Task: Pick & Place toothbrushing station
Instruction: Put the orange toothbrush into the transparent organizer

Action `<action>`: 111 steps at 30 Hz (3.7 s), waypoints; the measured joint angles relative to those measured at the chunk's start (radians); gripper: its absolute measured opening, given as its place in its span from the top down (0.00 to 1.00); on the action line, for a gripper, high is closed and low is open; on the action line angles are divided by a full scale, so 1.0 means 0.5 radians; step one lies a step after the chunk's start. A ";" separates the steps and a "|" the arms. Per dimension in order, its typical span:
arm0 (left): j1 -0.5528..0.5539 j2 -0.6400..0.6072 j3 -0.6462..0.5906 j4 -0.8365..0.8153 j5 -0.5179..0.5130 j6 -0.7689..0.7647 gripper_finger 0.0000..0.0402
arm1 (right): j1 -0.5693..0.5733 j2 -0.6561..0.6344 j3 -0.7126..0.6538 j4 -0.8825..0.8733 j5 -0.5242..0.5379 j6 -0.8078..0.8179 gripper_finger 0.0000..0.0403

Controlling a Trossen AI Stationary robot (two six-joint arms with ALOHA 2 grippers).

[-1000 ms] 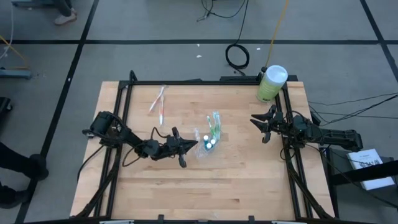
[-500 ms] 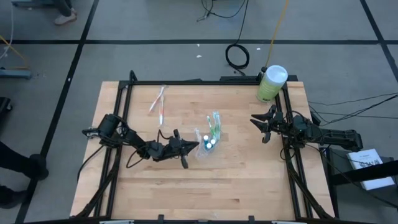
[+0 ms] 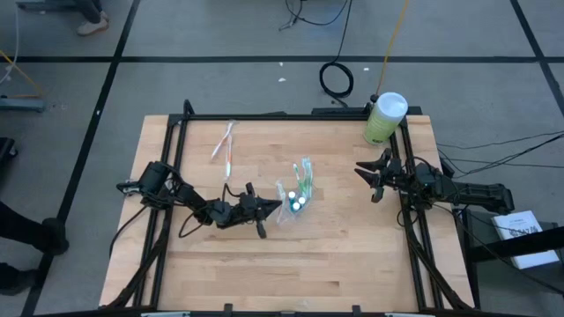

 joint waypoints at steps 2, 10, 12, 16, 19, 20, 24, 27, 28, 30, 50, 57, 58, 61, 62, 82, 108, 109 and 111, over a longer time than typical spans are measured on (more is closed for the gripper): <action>0.000 0.000 0.000 0.001 0.000 -0.015 0.93 | 0.000 0.000 0.000 0.000 0.000 0.000 0.76; 0.000 -0.001 0.000 0.002 -0.001 -0.047 0.66 | 0.001 0.000 0.000 0.000 0.000 0.000 0.76; 0.000 -0.001 0.000 0.002 -0.001 -0.048 0.60 | 0.001 0.000 0.001 0.000 0.000 0.000 0.76; 0.001 -0.041 -0.002 0.001 0.000 -0.027 0.50 | 0.001 0.000 0.001 0.000 0.000 0.000 0.76; -0.007 -0.117 -0.002 0.002 0.008 0.043 0.47 | 0.000 0.000 0.001 0.000 0.000 0.000 0.76; -0.012 -0.156 -0.002 0.001 0.009 0.091 0.47 | 0.001 0.000 0.001 0.000 0.000 0.000 0.76; -0.032 -0.327 -0.002 -0.001 0.009 0.297 0.47 | 0.000 0.000 0.001 0.000 0.000 0.000 0.76; -0.037 -0.489 -0.002 -0.065 -0.083 0.354 0.47 | 0.001 0.000 0.001 0.000 0.000 0.000 0.76; -0.037 -0.552 -0.002 -0.124 -0.157 0.362 0.47 | 0.001 0.000 0.001 0.000 0.000 0.000 0.76; -0.036 -0.683 -0.002 -0.294 -0.330 0.367 0.47 | 0.001 0.000 0.001 0.000 0.000 0.000 0.76; 0.865 -1.531 0.766 -3.964 -0.305 -0.893 0.47 | 0.000 0.000 0.002 0.000 0.000 0.000 0.76; 1.323 -1.313 0.913 -4.279 0.152 -0.948 0.47 | 0.000 0.000 0.002 0.000 0.000 0.000 0.76; 1.375 -1.266 0.913 -4.281 0.182 -0.955 0.47 | 0.000 0.000 0.002 0.000 0.000 0.000 0.76; 1.513 -1.115 0.913 -4.372 0.281 -1.031 0.47 | 0.000 0.000 0.002 0.000 0.000 0.000 0.76; 1.554 -1.058 0.913 -4.383 0.327 -1.068 0.47 | 0.001 0.000 0.002 0.000 0.000 0.000 0.76; 1.955 -0.388 0.917 -4.244 0.706 -1.283 0.47 | 0.001 0.000 0.000 0.000 0.000 0.000 0.76; 1.906 -0.318 0.913 -4.186 0.803 -1.020 0.97 | 0.000 0.000 0.001 0.000 0.000 0.000 0.76; 1.906 -0.318 0.913 -4.175 0.803 -0.996 0.97 | 0.001 0.000 0.001 0.000 0.000 0.000 0.76; 1.906 -0.318 0.912 -4.154 0.802 -0.932 0.96 | 0.001 0.000 0.001 0.000 0.000 0.000 0.76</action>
